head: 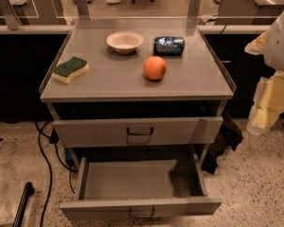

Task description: Place orange into middle drawer

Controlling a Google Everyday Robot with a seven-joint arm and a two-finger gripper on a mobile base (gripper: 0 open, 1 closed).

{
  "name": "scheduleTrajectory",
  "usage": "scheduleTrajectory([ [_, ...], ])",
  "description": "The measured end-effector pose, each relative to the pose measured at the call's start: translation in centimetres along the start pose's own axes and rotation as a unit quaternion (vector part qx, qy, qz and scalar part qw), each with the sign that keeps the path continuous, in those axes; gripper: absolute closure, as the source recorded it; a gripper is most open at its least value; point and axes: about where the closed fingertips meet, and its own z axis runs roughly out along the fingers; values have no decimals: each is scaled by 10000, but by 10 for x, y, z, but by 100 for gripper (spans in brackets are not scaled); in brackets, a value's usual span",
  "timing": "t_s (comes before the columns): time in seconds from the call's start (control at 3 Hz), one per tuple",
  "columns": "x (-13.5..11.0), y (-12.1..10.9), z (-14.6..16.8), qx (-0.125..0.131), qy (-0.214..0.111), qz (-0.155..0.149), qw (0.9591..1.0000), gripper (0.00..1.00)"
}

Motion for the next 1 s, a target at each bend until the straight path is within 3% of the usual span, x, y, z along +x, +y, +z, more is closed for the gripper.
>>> scheduleTrajectory([
  [0.67, -7, -13, 8, 90, -118, 57, 9999, 0],
  [1.0, -19, -41, 24, 245, -340, 249, 9988, 0],
])
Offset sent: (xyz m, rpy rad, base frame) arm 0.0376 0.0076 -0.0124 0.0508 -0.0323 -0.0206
